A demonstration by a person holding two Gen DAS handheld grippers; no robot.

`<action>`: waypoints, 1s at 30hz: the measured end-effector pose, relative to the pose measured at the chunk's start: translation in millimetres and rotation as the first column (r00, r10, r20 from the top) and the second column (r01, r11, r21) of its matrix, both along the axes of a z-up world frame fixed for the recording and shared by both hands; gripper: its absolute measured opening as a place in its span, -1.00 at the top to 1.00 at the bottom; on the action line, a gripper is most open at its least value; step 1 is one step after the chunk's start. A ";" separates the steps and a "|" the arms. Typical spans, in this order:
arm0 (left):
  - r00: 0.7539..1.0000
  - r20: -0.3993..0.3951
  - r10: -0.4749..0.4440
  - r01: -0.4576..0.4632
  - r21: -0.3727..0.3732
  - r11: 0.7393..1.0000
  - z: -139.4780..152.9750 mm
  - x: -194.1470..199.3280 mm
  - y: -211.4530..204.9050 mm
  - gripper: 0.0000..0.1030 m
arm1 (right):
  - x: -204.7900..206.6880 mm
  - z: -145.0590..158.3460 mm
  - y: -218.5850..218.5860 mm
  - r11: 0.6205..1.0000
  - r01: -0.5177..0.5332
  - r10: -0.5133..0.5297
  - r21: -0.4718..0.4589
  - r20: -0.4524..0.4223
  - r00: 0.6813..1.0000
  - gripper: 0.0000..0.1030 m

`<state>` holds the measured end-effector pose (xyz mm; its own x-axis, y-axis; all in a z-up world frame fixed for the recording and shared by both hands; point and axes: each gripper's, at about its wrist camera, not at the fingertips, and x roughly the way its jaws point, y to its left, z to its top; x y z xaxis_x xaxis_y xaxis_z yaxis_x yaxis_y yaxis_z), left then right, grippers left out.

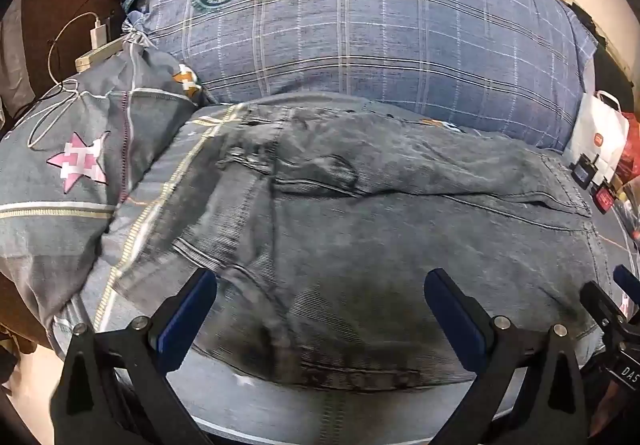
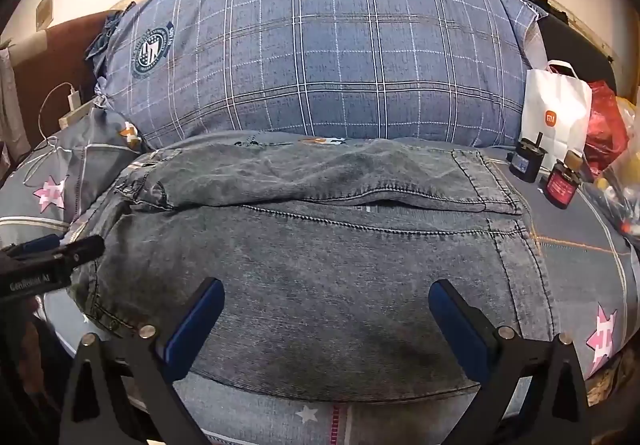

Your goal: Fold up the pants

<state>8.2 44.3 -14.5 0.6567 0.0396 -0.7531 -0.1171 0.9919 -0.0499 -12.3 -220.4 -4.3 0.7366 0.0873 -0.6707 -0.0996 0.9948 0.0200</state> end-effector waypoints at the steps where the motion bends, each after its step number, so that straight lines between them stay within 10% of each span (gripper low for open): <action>1: 1.000 -0.003 0.007 -0.007 0.002 1.000 0.6 1.9 9.8 -1.00 | -0.1 -0.8 -0.4 1.000 -0.002 0.002 -0.001 -0.003 1.000 -1.00; 10: 0.987 -0.136 0.080 -0.098 -0.132 0.986 -15.9 33.4 120.5 -1.00 | 0.6 -17.3 -4.9 0.999 0.005 -0.003 0.043 -0.043 0.999 -1.00; 30: 0.962 -0.269 -0.040 -0.053 -0.331 0.942 -37.2 52.5 155.1 -0.50 | 7.8 -30.1 1.1 0.997 -0.011 0.017 0.073 -0.077 0.997 -1.00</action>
